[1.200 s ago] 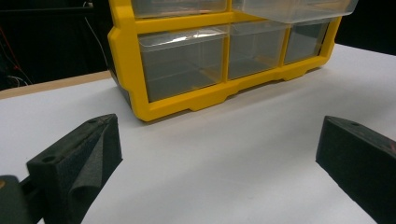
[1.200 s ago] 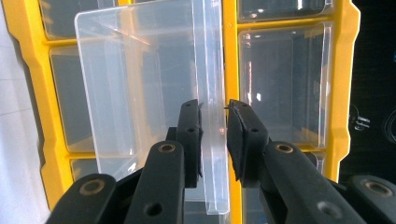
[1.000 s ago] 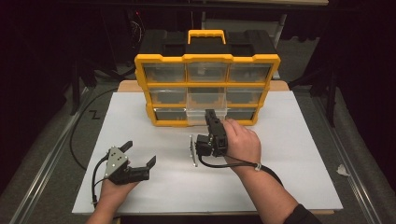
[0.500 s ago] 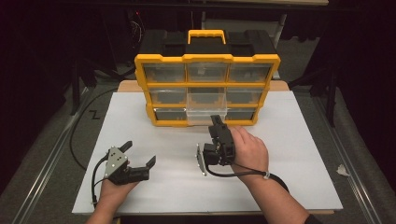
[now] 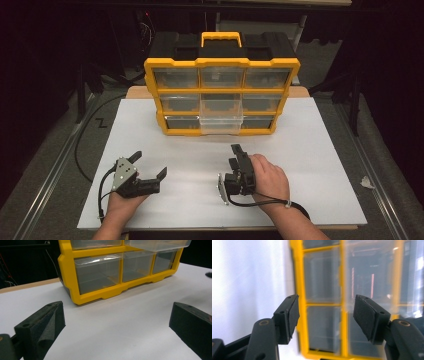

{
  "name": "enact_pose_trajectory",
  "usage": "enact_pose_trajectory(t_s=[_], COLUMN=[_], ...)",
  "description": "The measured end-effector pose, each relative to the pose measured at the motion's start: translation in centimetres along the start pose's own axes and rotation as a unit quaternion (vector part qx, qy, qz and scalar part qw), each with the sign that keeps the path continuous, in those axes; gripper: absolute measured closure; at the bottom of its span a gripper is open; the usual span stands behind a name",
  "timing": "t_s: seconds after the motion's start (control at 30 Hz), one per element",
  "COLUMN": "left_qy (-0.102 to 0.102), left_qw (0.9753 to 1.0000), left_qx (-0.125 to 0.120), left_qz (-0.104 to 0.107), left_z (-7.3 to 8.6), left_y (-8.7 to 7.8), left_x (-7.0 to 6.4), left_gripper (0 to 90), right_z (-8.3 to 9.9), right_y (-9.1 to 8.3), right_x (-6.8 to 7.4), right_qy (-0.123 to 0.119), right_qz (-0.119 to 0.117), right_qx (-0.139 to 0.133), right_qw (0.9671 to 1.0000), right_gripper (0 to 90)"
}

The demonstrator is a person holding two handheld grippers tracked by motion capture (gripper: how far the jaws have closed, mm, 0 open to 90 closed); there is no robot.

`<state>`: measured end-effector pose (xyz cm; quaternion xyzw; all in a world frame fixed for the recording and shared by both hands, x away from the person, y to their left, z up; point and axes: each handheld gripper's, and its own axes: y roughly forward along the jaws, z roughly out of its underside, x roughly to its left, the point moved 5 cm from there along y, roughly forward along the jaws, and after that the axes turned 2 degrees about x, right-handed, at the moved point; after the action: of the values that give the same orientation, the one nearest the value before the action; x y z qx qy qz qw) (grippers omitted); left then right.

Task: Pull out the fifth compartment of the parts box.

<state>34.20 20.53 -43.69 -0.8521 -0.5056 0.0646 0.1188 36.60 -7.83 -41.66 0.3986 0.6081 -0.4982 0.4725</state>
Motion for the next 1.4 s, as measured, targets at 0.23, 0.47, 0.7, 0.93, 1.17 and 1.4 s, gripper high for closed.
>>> enact_pose_trajectory(t_s=[0.23,0.47,0.7,0.93,1.17,1.4], left_qy=[0.000,0.000,-0.002,-0.001,-0.002,-0.003], left_qw=[1.0000,1.0000,1.0000,1.0000,1.0000,0.9999], left_qx=[0.000,0.000,0.000,0.004,0.007,0.011], left_qz=[0.000,-0.001,-0.001,-0.002,-0.004,-0.007], left_z=[0.0,0.0,0.0,0.1,0.2,0.2], left_y=[0.0,0.0,-0.1,0.0,0.1,0.1], left_x=[0.0,0.0,0.0,0.0,0.0,0.1], left_gripper=[0.7,0.7,0.7,0.7,0.7,0.8], right_z=[2.2,5.9,9.6,11.1,10.9,11.2], right_y=[-0.2,-0.6,-0.7,-0.3,-0.4,-0.2], right_x=[2.4,3.0,2.7,2.8,2.5,2.4], right_qy=[0.005,0.009,0.020,0.030,0.035,0.080], right_qz=[-0.022,-0.029,-0.030,-0.039,-0.027,-0.037], right_qx=[0.013,0.030,0.067,0.092,0.083,0.078], right_qw=[0.9997,0.9991,0.9971,0.9945,0.9956,0.9931], right_gripper=[35.8,29.7,17.9,1.0,0.9,0.9])
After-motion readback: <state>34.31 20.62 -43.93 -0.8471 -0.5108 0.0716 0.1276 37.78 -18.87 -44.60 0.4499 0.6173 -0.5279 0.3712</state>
